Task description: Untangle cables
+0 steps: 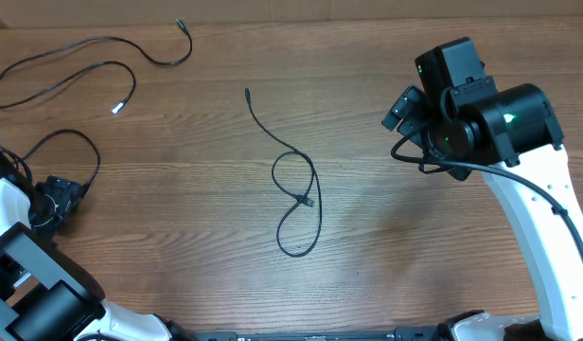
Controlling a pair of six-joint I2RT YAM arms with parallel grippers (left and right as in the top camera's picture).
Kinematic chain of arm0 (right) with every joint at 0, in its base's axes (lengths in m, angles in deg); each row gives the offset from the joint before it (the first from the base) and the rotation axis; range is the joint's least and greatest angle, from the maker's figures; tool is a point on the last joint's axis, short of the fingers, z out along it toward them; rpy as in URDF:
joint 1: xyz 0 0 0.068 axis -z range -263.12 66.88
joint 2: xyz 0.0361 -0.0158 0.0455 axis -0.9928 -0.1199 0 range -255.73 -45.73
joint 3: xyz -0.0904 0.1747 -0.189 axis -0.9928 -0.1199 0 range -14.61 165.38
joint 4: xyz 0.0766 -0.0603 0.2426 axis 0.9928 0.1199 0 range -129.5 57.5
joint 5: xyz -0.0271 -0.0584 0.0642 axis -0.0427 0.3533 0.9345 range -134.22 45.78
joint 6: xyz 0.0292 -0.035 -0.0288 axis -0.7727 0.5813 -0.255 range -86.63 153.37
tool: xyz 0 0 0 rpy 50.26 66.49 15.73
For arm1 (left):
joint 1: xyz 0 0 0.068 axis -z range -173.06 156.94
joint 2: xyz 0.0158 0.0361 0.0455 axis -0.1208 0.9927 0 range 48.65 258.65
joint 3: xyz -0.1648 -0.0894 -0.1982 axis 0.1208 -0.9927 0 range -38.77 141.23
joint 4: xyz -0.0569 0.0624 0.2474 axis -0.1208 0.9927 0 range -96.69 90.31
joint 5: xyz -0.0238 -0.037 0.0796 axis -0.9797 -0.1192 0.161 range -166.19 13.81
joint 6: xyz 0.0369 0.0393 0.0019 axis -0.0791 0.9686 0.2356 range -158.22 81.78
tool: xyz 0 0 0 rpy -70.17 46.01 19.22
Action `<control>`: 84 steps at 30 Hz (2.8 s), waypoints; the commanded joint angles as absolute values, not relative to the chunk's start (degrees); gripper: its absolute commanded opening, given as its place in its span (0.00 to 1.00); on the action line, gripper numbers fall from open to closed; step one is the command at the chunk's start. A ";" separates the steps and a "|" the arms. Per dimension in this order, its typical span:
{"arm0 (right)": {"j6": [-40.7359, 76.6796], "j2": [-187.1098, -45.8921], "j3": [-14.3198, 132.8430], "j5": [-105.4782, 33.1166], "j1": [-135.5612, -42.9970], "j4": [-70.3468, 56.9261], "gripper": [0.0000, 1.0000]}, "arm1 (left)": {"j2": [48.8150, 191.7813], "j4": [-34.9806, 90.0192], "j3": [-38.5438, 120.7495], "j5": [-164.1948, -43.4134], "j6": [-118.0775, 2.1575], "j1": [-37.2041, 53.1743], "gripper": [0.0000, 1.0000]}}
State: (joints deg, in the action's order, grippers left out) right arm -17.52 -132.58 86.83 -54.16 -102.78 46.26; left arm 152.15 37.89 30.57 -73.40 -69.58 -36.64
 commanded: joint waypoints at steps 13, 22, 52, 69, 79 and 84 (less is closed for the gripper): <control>-17.13 -132.53 86.59 -55.12 -102.99 46.11 1.00 | 159.98 29.89 30.24 -70.52 -71.76 -37.18 0.91; -17.13 -132.53 86.59 -55.12 -102.99 46.11 1.00 | 160.72 29.41 30.24 -68.13 -71.43 -37.82 0.50; -17.13 -132.53 86.59 -55.12 -102.99 46.11 1.00 | 158.03 53.93 44.64 -104.04 -103.94 -38.62 0.04; -17.13 -132.53 86.59 -55.12 -102.99 46.11 1.00 | 158.03 53.96 44.64 -117.33 -105.88 -44.42 0.04; -17.13 -132.53 86.59 -55.12 -102.99 46.11 1.00 | 158.03 53.06 44.64 -112.09 -99.91 -37.07 0.73; -17.13 -132.53 86.59 -55.12 -102.99 46.11 1.00 | 158.03 49.76 44.64 -113.60 -93.77 -35.78 0.77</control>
State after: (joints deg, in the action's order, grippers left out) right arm -17.52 -132.58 86.83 -54.14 -102.75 46.22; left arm 159.50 50.96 43.94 -112.48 -99.02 -36.00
